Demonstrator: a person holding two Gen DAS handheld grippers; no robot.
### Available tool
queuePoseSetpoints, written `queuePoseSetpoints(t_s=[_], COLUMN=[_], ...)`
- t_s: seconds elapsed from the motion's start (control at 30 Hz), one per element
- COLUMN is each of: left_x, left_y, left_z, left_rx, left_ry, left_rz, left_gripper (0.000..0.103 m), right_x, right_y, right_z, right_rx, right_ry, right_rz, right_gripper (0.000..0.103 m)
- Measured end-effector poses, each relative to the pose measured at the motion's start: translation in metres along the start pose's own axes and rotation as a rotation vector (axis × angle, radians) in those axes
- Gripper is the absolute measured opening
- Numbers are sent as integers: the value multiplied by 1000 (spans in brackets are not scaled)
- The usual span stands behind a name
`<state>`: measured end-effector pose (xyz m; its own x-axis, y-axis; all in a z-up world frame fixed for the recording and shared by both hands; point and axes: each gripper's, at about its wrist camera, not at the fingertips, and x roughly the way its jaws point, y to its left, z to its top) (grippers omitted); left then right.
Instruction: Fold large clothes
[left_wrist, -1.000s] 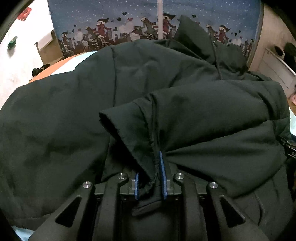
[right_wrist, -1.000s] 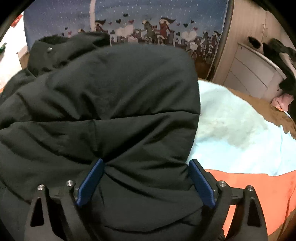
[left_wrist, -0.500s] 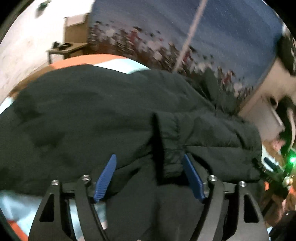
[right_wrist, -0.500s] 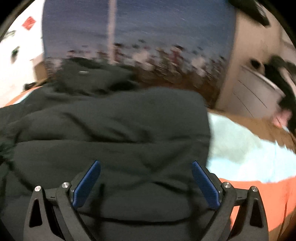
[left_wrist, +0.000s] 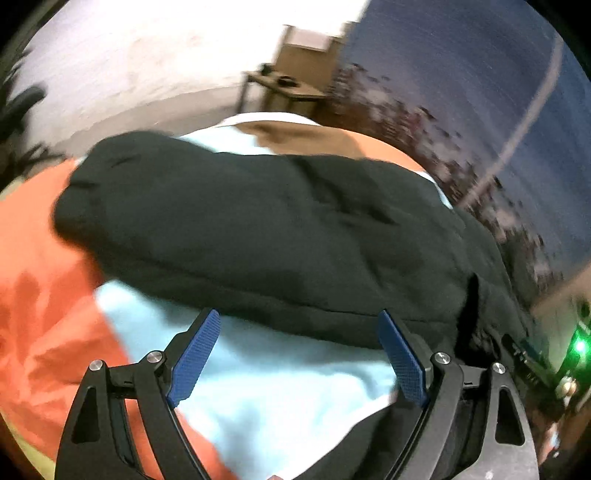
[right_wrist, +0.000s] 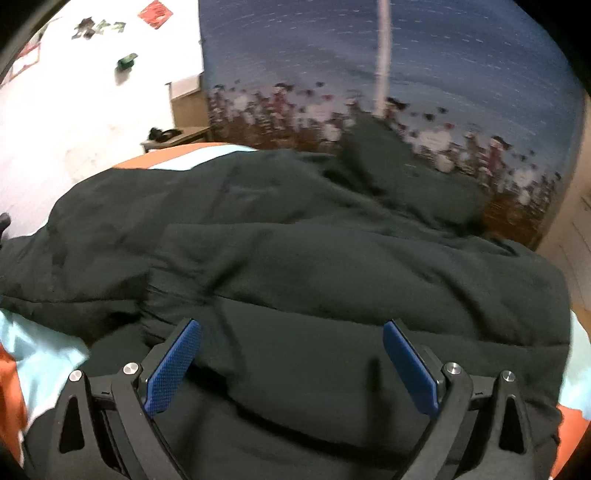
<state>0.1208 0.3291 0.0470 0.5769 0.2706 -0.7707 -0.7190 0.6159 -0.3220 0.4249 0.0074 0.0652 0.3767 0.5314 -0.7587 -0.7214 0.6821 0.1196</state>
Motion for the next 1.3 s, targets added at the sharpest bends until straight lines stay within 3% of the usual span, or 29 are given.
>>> queuePoseSetpoints(t_s=[0.2,0.37,0.53,0.7,0.77,0.83,0.9,0.97,1.03,1.17,1.3], left_x=[-32,-33,-27,-40,-41,-43,-41,-41,-44,-61,-95], left_y=[68,109,135,133,129,125,122,120,113,81,27], left_z=[13,23,19,16,19,25,30,33,38,50,57], left_rx=[-203,-307,-383,-344,-342,-330,-322,-315,-293,-179,7], left_ry=[-90,-85,-69,-135,-151,-167,-184,-197,-223,-319,-429], left_rz=[85,101,64,19,-6,-17,-11,4,4,-21,-83], left_gripper=[83,83,83,79,63,57,44,21,14,9,8], right_x=[28,60,80,90,90,89,88,89,87,79,52], right_y=[46,52,57,56,54,54,54,54,56,53,38], right_z=[13,14,6,-1,-2,-2,-3,-3,-5,-3,3], right_rx=[-69,-69,-105,-114,-108,-106,-106,-107,-107,-107,-33], right_ry=[-13,32,58,59,55,52,51,52,54,62,0], right_rz=[-28,-90,-134,-136,-129,-126,-123,-124,-123,-89,33], right_gripper=[100,100,102,103,103,103,103,103,103,103,103])
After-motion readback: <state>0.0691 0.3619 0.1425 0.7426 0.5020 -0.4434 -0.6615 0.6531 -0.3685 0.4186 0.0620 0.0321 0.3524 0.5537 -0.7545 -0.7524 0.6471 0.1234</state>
